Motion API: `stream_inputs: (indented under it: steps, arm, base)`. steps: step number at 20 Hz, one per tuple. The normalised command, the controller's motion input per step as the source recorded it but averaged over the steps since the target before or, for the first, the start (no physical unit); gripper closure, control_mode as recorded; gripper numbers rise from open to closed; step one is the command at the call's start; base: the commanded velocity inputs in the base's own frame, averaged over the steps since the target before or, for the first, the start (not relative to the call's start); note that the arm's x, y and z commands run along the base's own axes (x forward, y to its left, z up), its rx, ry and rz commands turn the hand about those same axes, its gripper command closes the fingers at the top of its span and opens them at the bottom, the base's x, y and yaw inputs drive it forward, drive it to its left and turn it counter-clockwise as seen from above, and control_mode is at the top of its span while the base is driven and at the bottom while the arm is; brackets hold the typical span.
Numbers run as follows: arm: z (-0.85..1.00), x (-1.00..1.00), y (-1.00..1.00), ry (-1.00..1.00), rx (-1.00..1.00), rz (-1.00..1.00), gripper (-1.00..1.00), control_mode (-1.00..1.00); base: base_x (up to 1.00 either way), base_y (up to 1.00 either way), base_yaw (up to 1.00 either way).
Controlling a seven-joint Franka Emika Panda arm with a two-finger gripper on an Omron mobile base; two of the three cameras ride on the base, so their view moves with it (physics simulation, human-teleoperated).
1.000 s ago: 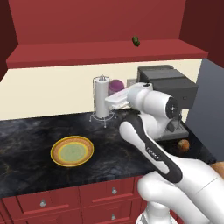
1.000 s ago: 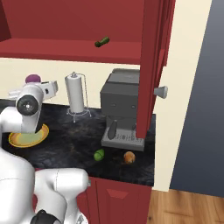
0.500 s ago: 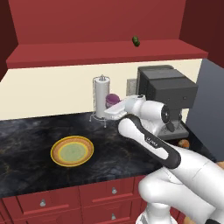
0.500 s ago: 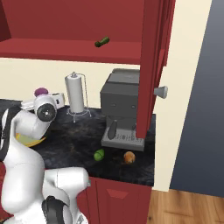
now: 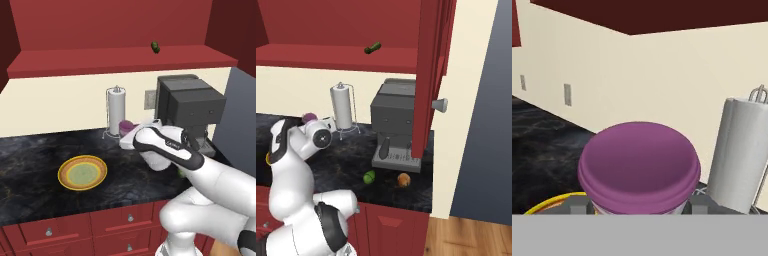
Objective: Pick the avocado and bread from the counter and place them on the plate. Then pick the jam from the cabinet and place it next to the plate. Lastly close the cabinet door.
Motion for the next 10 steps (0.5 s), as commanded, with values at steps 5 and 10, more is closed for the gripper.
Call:
stream_inputs:
  steps: [5,10]
  arm:
    - [-0.48,0.22,0.0,0.0,-0.1,0.04,1.0,-1.0]
    - [-0.47,0.13,0.0,0.0,-0.1,0.04,1.0,-1.0]
  base:
    - [0.0,0.0,0.0]
    - [0.0,0.0,0.0]
